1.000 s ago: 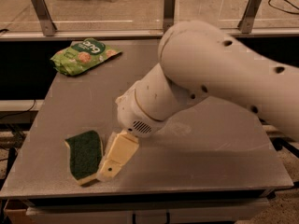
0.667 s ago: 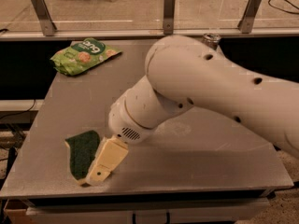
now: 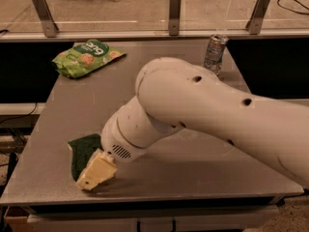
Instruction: Move sponge near green rice chip bag
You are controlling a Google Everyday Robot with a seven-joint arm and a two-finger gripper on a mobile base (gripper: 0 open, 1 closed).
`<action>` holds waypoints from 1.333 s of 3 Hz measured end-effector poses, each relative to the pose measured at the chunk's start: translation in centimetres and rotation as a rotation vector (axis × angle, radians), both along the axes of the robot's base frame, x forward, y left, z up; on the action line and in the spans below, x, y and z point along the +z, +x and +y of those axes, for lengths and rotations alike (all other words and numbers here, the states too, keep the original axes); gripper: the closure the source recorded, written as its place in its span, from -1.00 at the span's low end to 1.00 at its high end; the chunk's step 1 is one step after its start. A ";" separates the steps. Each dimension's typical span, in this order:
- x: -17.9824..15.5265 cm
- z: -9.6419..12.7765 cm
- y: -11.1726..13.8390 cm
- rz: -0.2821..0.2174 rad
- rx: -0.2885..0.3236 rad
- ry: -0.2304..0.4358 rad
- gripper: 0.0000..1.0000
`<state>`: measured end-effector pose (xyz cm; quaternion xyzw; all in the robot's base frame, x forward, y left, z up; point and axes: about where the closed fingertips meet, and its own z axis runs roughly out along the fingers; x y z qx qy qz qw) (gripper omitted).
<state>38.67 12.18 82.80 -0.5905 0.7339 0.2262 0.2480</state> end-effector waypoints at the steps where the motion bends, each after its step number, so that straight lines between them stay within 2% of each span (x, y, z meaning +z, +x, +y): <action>1: 0.0 -0.2 -0.1 0.000 -0.028 0.004 0.26; 2: 2.1 -1.9 1.2 -0.061 -0.057 -0.010 0.72; 3: 6.5 -5.6 4.2 -0.173 -0.097 -0.039 1.00; 4: 6.5 -5.6 4.2 -0.173 -0.097 -0.039 1.00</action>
Offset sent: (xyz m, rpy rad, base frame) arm 0.0361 -0.0450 0.0516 -0.0235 -0.1414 -0.0996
